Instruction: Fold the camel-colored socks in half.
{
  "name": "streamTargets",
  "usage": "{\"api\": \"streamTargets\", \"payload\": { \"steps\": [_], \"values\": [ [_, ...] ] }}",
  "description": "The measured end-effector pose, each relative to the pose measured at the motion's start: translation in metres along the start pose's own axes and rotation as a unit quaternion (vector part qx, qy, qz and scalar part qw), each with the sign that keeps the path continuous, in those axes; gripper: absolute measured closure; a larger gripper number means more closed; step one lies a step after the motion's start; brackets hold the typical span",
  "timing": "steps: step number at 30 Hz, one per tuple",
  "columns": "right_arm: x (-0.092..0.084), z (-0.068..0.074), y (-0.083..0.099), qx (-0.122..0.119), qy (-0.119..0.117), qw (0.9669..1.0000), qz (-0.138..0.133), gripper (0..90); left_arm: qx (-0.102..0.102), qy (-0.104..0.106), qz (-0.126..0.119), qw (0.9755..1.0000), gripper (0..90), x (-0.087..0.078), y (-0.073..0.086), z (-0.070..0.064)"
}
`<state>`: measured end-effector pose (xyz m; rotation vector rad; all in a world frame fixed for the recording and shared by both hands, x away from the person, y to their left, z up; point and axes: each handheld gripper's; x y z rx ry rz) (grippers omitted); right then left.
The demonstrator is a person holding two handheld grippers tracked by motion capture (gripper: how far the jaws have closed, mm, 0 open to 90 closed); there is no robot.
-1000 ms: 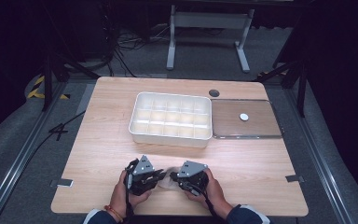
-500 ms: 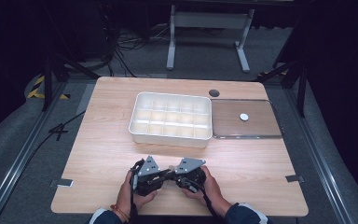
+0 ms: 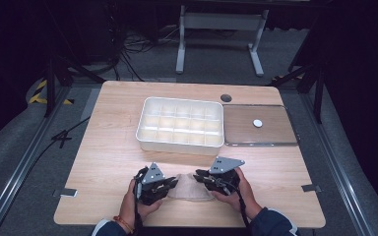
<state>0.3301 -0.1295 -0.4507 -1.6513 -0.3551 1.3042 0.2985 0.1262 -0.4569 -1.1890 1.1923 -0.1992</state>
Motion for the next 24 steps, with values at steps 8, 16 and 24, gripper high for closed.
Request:
{"api": "streamTargets", "payload": {
  "steps": [8, 16, 24],
  "values": [
    [0.023, 0.009, 0.011, -0.016, -0.014, 0.9982, 0.055, 79.9, 0.01, 0.0, 0.003, 0.9999, 84.0, 0.002, -0.003, -0.003],
    [0.028, 0.01, 0.011, -0.014, -0.013, 0.9983, 0.055, 78.8, 0.011, 0.003, 0.0, 0.9999, 83.9, 0.008, -0.007, -0.009],
    [0.002, 0.002, 0.005, -0.015, 0.002, 0.9997, 0.021, 68.8, 0.012, -0.006, 0.005, 0.9999, 83.9, 0.006, -0.007, -0.007]
  ]
}}
Point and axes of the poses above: each handheld gripper's, and its own axes: x roughly forward along the jaws, y roughly out of its underside, z roughly to its left, and after that the axes turned 2 degrees about x, right-handed
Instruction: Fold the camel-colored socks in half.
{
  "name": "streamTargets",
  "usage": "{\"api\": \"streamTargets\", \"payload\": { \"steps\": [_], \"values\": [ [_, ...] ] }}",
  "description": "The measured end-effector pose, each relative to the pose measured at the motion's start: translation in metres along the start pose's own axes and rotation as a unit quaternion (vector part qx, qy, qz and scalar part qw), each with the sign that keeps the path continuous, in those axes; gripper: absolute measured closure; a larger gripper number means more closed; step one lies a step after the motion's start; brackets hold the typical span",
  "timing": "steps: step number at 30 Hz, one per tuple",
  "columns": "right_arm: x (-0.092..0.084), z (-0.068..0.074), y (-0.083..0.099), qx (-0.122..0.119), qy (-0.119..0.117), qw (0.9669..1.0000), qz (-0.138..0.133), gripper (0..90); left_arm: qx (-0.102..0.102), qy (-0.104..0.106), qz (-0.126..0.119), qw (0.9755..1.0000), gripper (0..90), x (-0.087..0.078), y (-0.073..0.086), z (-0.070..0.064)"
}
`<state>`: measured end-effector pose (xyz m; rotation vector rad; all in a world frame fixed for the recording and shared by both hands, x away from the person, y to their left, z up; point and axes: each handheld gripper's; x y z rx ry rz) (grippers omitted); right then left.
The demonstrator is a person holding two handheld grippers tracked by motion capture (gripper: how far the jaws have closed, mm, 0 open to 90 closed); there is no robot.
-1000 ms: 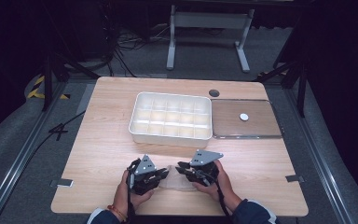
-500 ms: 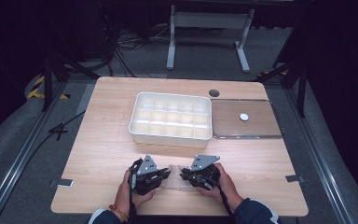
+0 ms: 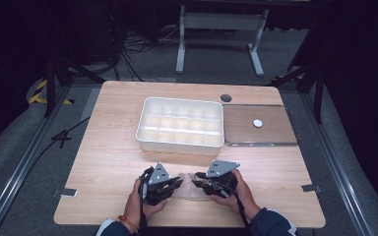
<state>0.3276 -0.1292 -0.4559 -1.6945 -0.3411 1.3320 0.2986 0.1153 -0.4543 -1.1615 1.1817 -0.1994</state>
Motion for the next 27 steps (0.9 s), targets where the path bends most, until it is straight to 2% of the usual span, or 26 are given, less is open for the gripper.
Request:
{"api": "streamTargets", "payload": {
  "steps": [5, 6, 9, 11, 14, 18, 20, 24, 27],
  "values": [
    [-0.022, -0.002, 0.003, -0.009, 0.006, 0.9999, 0.01, 64.6, -0.003, 0.002, -0.005, 1.0, 83.9, 0.0, 0.0, -0.001],
    [-0.022, -0.002, 0.003, -0.009, 0.006, 0.9999, 0.01, 64.6, -0.003, 0.002, -0.005, 1.0, 83.9, 0.0, 0.0, -0.001],
    [-0.032, -0.01, 0.012, 0.006, 0.015, 0.9996, 0.021, 60.8, -0.003, 0.0, -0.003, 1.0, 83.7, 0.0, 0.0, -0.001],
    [-0.032, -0.011, 0.014, 0.009, 0.016, 0.9996, 0.024, 60.8, -0.001, -0.002, -0.003, 1.0, 83.7, 0.0, -0.001, -0.001],
    [-0.031, -0.017, 0.023, 0.024, 0.016, 0.9985, 0.046, 60.7, -0.002, -0.002, -0.005, 1.0, 83.7, 0.0, -0.001, -0.001],
    [-0.021, -0.025, 0.031, 0.04, 0.004, 0.9967, 0.07, 61.1, -0.007, 0.001, -0.005, 1.0, 83.7, 0.001, -0.001, -0.003],
    [-0.018, -0.027, 0.033, 0.05, -0.007, 0.9965, 0.066, 63.0, 0.001, 0.001, -0.001, 1.0, 83.8, 0.001, -0.003, -0.002],
    [-0.017, -0.025, 0.032, 0.041, -0.007, 0.9969, 0.067, 65.4, -0.006, 0.003, -0.008, 0.9999, 83.9, 0.002, -0.007, -0.003],
    [-0.016, -0.026, 0.033, 0.047, -0.01, 0.9968, 0.064, 65.8, -0.009, 0.006, -0.012, 0.9999, 83.9, 0.006, -0.011, -0.005]
  ]
}}
Point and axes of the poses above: each handheld gripper's, and its own axes: x roughly forward along the jaws, y roughly out of its underside, z roughly to its left, and after that the axes turned 2 degrees about x, right-handed
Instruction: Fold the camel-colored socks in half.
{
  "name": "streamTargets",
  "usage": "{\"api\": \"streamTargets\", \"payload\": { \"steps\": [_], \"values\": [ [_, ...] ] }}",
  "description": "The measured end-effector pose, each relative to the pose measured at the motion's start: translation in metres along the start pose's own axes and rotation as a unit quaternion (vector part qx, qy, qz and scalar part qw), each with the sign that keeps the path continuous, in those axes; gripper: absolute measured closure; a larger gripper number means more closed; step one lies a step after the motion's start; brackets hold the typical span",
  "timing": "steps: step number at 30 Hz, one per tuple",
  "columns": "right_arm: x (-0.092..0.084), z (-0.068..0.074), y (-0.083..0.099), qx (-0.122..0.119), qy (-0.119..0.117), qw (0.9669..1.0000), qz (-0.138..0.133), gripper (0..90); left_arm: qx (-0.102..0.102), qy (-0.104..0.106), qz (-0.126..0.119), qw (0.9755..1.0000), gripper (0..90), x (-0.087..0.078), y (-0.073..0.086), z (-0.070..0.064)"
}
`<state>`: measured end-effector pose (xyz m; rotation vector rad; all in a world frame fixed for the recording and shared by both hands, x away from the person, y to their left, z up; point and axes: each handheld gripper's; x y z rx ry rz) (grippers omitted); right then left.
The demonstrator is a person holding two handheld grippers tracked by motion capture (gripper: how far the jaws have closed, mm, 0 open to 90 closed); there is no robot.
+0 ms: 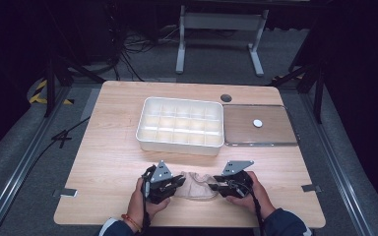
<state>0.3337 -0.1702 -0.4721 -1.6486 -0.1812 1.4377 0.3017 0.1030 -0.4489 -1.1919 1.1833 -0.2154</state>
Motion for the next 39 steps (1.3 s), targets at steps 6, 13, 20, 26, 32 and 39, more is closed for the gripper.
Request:
{"api": "streamTargets", "payload": {
  "steps": [6, 13, 20, 26, 32, 39],
  "values": [
    [0.001, -0.001, 0.0, 0.0, -0.005, 1.0, -0.002, 66.0, 0.001, 0.009, -0.009, 0.9999, 84.0, 0.007, -0.007, -0.004],
    [0.003, -0.004, 0.0, 0.01, -0.013, 0.9998, -0.009, 66.0, -0.005, 0.022, -0.015, 0.9996, 84.0, 0.021, -0.015, -0.012],
    [0.004, -0.004, 0.0, 0.011, -0.014, 0.9998, -0.011, 65.9, -0.014, 0.032, -0.023, 0.9991, 84.0, 0.032, -0.02, -0.017],
    [0.006, -0.004, -0.001, 0.011, -0.019, 0.9997, -0.014, 65.6, -0.011, 0.037, -0.021, 0.999, 84.0, 0.043, -0.025, -0.026],
    [0.003, -0.007, 0.0, 0.013, -0.011, 0.9997, -0.016, 55.6, -0.016, 0.03, -0.01, 0.9994, 84.0, 0.051, -0.02, -0.026],
    [-0.012, -0.014, 0.001, 0.017, -0.015, 0.9997, -0.011, 75.0, -0.017, 0.028, -0.011, 0.9994, 83.6, 0.055, -0.018, -0.026]
  ]
}}
Point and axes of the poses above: each handheld gripper's, and its own axes: x roughly forward along the jaws, y roughly out of its underside, z roughly to its left, and after that the axes turned 2 degrees about x, right-handed
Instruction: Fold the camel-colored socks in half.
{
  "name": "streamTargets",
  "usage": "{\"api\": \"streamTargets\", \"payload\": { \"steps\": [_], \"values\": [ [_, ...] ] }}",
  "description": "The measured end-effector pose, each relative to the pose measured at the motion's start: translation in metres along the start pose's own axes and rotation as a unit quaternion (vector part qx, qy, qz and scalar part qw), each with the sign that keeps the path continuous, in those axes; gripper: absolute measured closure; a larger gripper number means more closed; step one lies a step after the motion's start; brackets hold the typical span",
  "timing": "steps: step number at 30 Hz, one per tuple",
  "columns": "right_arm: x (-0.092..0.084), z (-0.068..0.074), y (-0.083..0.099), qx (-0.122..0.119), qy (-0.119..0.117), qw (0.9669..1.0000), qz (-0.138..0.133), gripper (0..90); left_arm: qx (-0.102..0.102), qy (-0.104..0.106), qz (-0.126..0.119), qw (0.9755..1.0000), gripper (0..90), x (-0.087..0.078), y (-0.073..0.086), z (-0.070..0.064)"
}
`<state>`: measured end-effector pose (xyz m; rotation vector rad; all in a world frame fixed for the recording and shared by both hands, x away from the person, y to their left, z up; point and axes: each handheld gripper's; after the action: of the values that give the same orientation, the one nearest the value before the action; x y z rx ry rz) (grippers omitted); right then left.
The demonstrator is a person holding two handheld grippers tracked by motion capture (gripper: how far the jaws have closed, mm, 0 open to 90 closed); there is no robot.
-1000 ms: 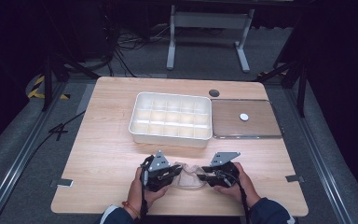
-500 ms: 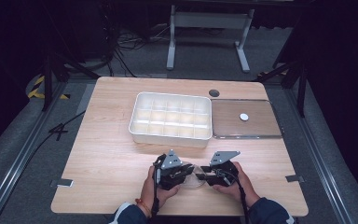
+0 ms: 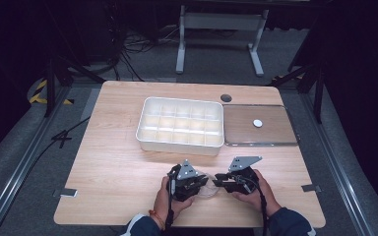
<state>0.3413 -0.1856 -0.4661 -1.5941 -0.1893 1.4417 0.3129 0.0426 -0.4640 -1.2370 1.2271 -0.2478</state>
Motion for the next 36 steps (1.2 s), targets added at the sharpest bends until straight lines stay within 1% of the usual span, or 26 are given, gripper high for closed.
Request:
{"api": "streamTargets", "payload": {
  "steps": [2, 3, 5, 6, 7, 8, 10, 11, 12, 13, 14, 16, 17, 18, 20, 22, 23, 25, 27, 29, 30, 31, 32, 34, 35, 36],
  "values": [
    [0.005, 0.0, 0.002, 0.0, 0.001, 0.9999, 0.012, 78.4, -0.004, 0.011, -0.002, 0.9999, 79.6, 0.002, 0.0, -0.001],
    [0.007, 0.001, 0.002, -0.005, 0.001, 0.9999, 0.014, 79.7, -0.003, 0.016, 0.0, 0.9999, 72.7, 0.003, 0.0, -0.001],
    [0.008, 0.002, 0.002, -0.01, 0.002, 0.9999, 0.013, 80.4, 0.006, 0.013, 0.006, 0.9999, 62.6, 0.005, -0.001, -0.003],
    [0.008, 0.002, 0.002, -0.01, 0.003, 0.9998, 0.014, 80.8, 0.013, 0.011, 0.001, 0.9999, 58.2, 0.002, -0.003, -0.003],
    [0.008, 0.003, 0.002, -0.013, 0.004, 0.9998, 0.014, 80.8, 0.018, 0.006, -0.005, 0.9998, 51.4, -0.004, -0.007, -0.003],
    [0.008, 0.003, 0.002, -0.016, 0.006, 0.9998, 0.014, 80.8, 0.024, 0.009, -0.019, 0.9995, 49.7, -0.012, -0.011, -0.002],
    [0.008, 0.004, 0.001, -0.021, 0.01, 0.9996, 0.016, 80.8, 0.023, 0.023, -0.044, 0.9985, 50.0, -0.032, -0.019, 0.004],
    [0.008, 0.005, 0.001, -0.02, 0.01, 0.9996, 0.016, 80.8, 0.026, 0.03, -0.046, 0.9981, 52.3, -0.043, -0.022, 0.006],
    [0.008, 0.005, 0.001, -0.021, 0.011, 0.9996, 0.016, 80.8, 0.034, 0.034, -0.046, 0.9978, 56.7, -0.052, -0.023, 0.009],
    [0.009, 0.005, 0.001, -0.022, 0.011, 0.9996, 0.016, 80.8, 0.036, 0.035, -0.044, 0.9978, 61.8, -0.057, -0.022, 0.01],
    [0.009, 0.005, 0.001, -0.023, 0.011, 0.9995, 0.016, 80.8, 0.046, 0.034, -0.035, 0.9978, 64.8, -0.065, -0.019, 0.014],
    [0.009, 0.005, 0.001, -0.025, 0.012, 0.9995, 0.017, 80.8, 0.043, 0.033, -0.019, 0.9983, 72.1, -0.071, -0.009, 0.021],
    [0.009, 0.006, 0.001, -0.024, 0.013, 0.9995, 0.018, 80.8, 0.036, 0.035, -0.017, 0.9986, 75.2, -0.07, -0.002, 0.024],
    [0.009, 0.006, 0.001, -0.024, 0.013, 0.9995, 0.018, 80.9, 0.028, 0.04, -0.006, 0.9988, 78.6, -0.069, 0.005, 0.028],
    [0.01, 0.006, 0.0, -0.023, 0.013, 0.9995, 0.019, 81.3, 0.02, 0.046, 0.008, 0.9987, 81.5, -0.061, 0.018, 0.03],
    [0.01, 0.006, 0.0, -0.026, 0.012, 0.9994, 0.018, 81.3, 0.03, 0.046, 0.021, 0.9983, 81.3, -0.051, 0.022, 0.028],
    [0.01, 0.007, -0.001, -0.026, 0.014, 0.9994, 0.019, 81.3, 0.031, 0.047, 0.024, 0.9981, 80.5, -0.047, 0.023, 0.026],
    [0.011, 0.009, -0.001, -0.033, 0.02, 0.9991, 0.019, 81.2, 0.027, 0.049, 0.02, 0.9982, 78.5, -0.038, 0.024, 0.024],
    [0.011, 0.009, -0.001, -0.032, 0.021, 0.9991, 0.019, 80.9, 0.018, 0.045, 0.028, 0.9984, 75.6, -0.032, 0.027, 0.022],
    [0.01, 0.008, -0.002, -0.027, 0.019, 0.9992, 0.023, 79.4, 0.032, 0.041, 0.045, 0.9976, 76.5, -0.026, 0.03, 0.02],
    [0.01, 0.008, -0.002, -0.028, 0.021, 0.9991, 0.024, 79.1, 0.04, 0.039, 0.051, 0.9971, 77.2, -0.023, 0.032, 0.019],
    [0.008, 0.008, -0.003, -0.032, 0.025, 0.9989, 0.023, 79.9, 0.042, 0.036, 0.051, 0.9971, 77.5, -0.023, 0.032, 0.017],
    [0.006, 0.009, -0.004, -0.034, 0.026, 0.9989, 0.019, 81.0, 0.05, 0.034, 0.054, 0.9967, 77.5, -0.023, 0.031, 0.018],
    [-0.001, 0.011, -0.008, -0.036, 0.031, 0.9989, 0.0, 82.2, 0.041, 0.037, 0.051, 0.9972, 78.3, -0.022, 0.032, 0.018],
    [-0.005, 0.012, -0.011, -0.037, 0.033, 0.9987, -0.012, 82.6, 0.039, 0.036, 0.057, 0.997, 78.7, -0.022, 0.032, 0.018],
    [-0.009, 0.015, -0.014, -0.039, 0.036, 0.9981, -0.031, 82.8, 0.039, 0.035, 0.057, 0.997, 79.2, -0.022, 0.032, 0.018]
  ]
}}
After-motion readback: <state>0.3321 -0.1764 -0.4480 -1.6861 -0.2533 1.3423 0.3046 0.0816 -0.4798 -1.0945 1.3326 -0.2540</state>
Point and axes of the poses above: each handheld gripper's, and its own axes: x roughly forward along the jaws, y roughly out of its underside, z roughly to its left, and after that the axes turned 2 degrees about x, right-handed
